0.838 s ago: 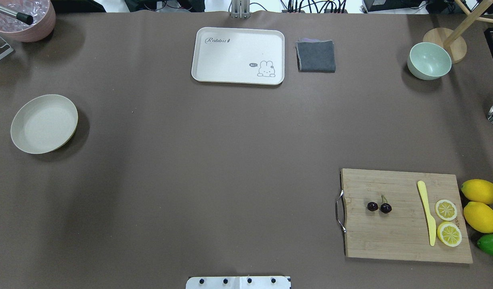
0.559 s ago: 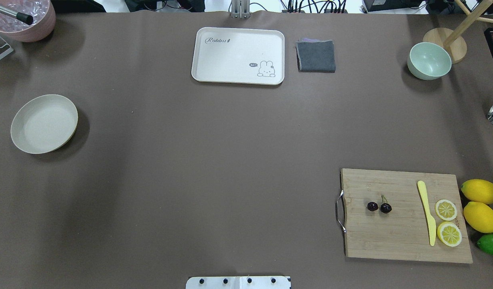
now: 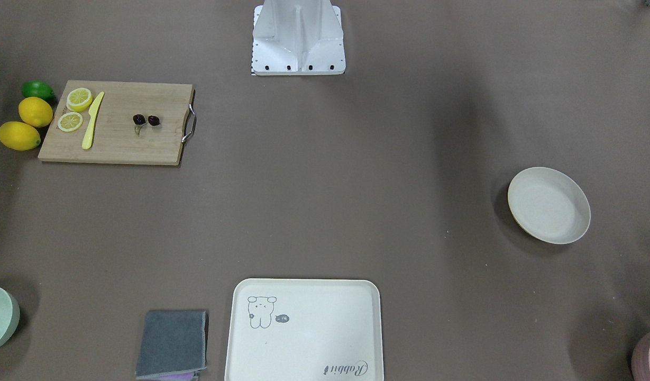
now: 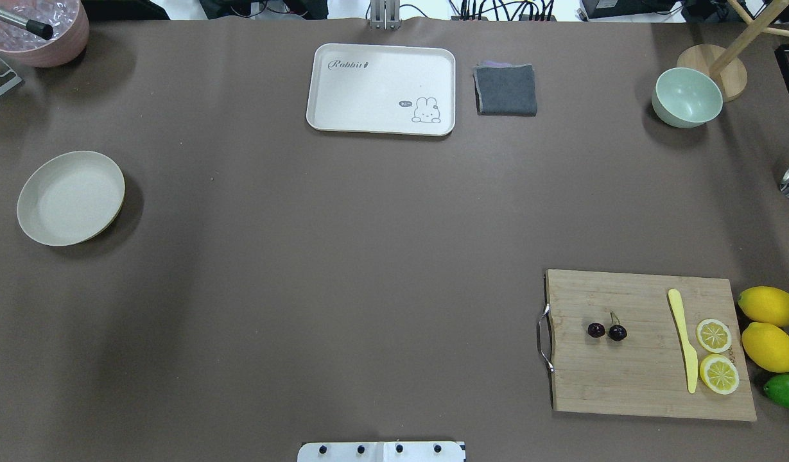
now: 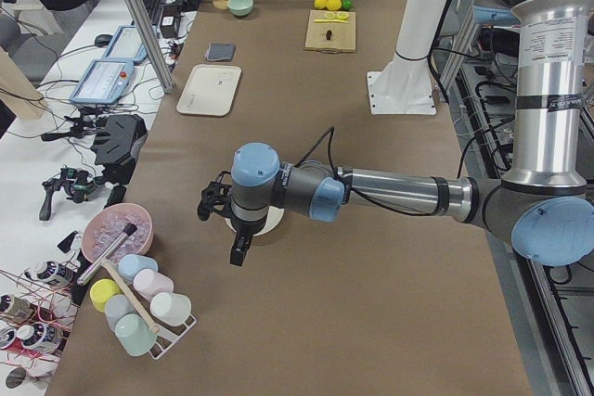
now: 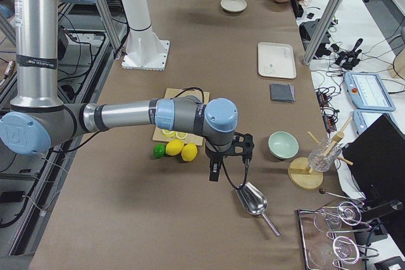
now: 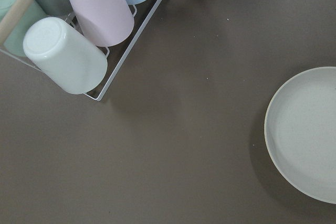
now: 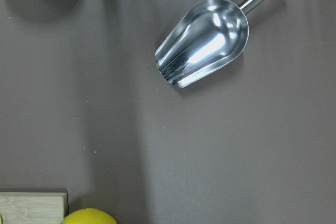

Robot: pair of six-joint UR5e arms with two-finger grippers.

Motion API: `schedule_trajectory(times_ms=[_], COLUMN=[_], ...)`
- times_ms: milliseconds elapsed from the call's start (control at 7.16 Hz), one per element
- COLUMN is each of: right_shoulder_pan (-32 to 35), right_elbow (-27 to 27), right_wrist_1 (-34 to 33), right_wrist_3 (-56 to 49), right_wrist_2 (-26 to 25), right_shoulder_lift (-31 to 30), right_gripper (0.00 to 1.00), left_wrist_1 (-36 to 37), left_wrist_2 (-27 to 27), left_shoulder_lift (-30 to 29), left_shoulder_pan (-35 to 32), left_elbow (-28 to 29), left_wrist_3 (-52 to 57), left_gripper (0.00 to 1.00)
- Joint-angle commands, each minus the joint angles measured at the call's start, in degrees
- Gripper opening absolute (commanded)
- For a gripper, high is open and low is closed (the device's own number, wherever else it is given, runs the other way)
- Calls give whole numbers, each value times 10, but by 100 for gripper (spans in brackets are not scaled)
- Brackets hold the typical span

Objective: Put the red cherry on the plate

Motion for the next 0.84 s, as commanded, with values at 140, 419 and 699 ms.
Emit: schedule_trajectory(times_ms=[140, 419, 699], right_shoulder_pan=[0, 0, 0], right_elbow=[4, 6, 5], right_wrist_1=[1, 1, 1], right_wrist_3=[-1, 0, 0], right_wrist_2=[0, 0, 0], right_shoulder_lift=[2, 3, 6], right_gripper=[100, 100, 100], left_wrist_1=[0, 2, 3], left_wrist_2=[0, -1, 0], left_shoulder_lift=[2, 1, 1], left_shoulder_pan=[-1, 0, 0], left_elbow=[1, 3, 3], left_wrist_3=[0, -1, -2], left_gripper=[98, 98, 98])
